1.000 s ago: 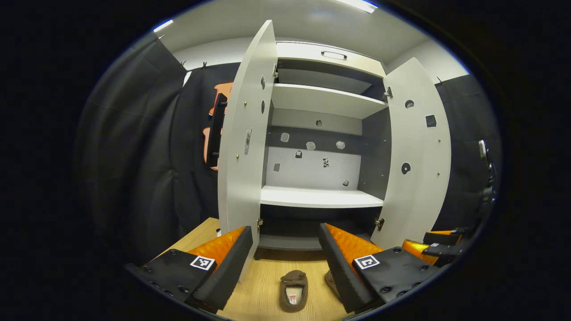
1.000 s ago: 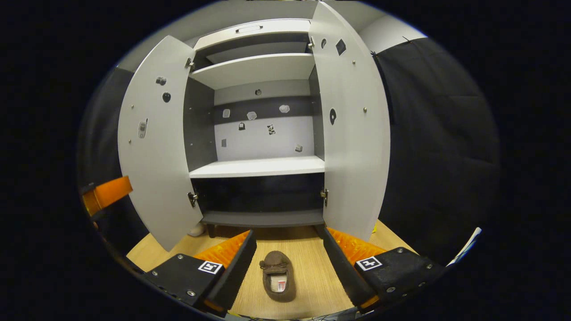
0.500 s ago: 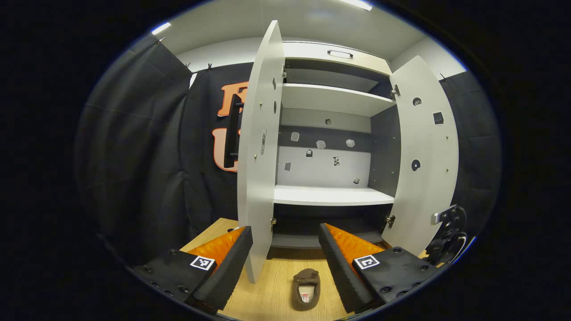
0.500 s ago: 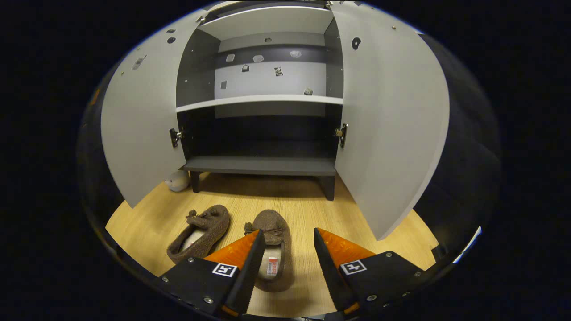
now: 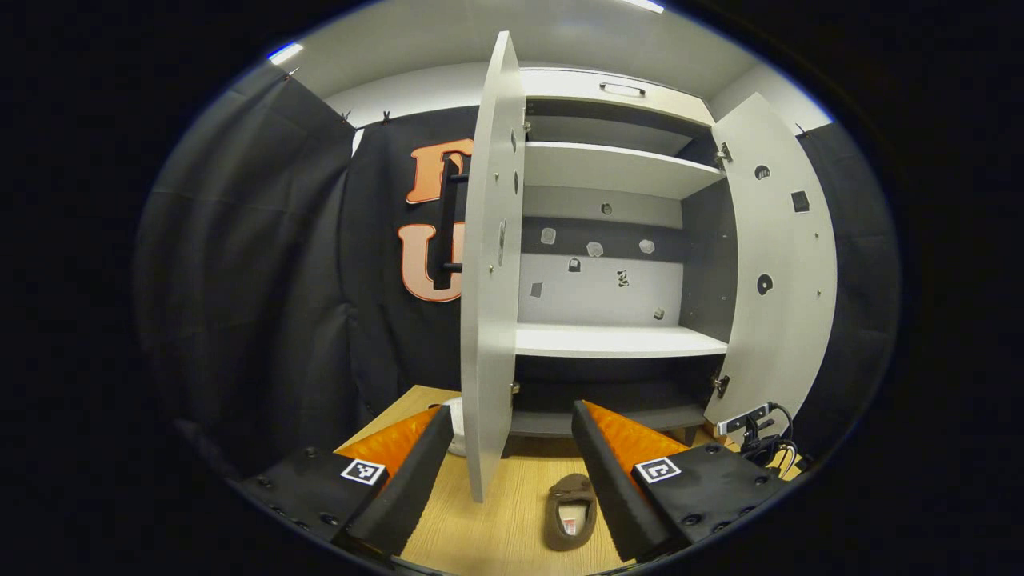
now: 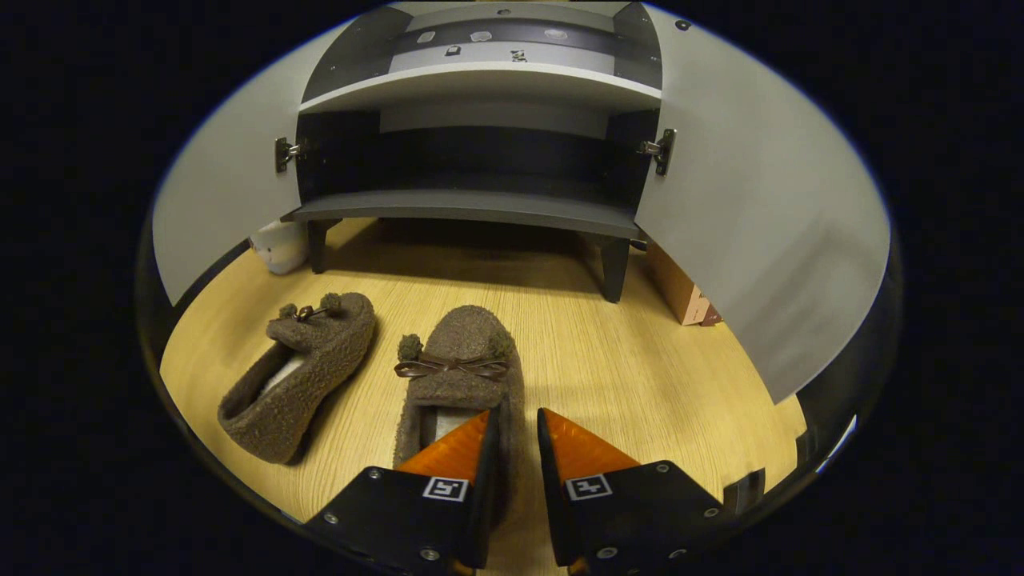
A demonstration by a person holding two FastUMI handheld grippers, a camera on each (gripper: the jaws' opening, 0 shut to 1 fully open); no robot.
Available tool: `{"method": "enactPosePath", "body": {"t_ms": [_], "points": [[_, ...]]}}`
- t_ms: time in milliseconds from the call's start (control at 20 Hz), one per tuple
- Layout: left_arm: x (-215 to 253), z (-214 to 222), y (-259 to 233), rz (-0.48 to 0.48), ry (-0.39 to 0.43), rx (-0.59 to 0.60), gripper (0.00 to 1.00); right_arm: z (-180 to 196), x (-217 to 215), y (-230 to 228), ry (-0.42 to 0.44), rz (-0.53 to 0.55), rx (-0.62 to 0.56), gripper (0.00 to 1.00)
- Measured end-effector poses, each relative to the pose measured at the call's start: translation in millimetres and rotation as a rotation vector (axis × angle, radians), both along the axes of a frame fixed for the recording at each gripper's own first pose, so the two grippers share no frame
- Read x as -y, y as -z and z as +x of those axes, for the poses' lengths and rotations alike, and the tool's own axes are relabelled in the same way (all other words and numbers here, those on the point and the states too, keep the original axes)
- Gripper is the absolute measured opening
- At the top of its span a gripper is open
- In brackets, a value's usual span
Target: Grab one shoe with the right hand and put it into the shoe cabinet, grab the other shoe with the left hand and put it into the shoe cabinet; then close the right door with the right hand and the left door with the left hand.
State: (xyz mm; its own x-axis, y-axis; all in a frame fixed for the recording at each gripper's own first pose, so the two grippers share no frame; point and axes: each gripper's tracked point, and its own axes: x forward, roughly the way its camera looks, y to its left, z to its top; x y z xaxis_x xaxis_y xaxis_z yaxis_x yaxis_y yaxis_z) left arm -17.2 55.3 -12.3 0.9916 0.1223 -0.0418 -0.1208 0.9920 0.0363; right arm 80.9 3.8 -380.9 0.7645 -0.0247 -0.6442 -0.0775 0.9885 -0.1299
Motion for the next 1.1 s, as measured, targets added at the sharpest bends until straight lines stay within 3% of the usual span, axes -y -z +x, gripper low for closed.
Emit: {"method": "enactPosePath", "body": {"t_ms": [350,650,1100], "points": [[-5,-1,7,0.016,-0.011,-0.017,0.98,8,3,-1,0.038,-0.003,0.004,0.01],[2,-1,11,0.008,0.012,-0.02,0.98,30,-14,-81,0.016,0.03,0.139,0.0],[15,8,11,-0.008,0.055,-0.009,0.96,90,-35,-257,0.011,0.173,0.371,0.0]]}}
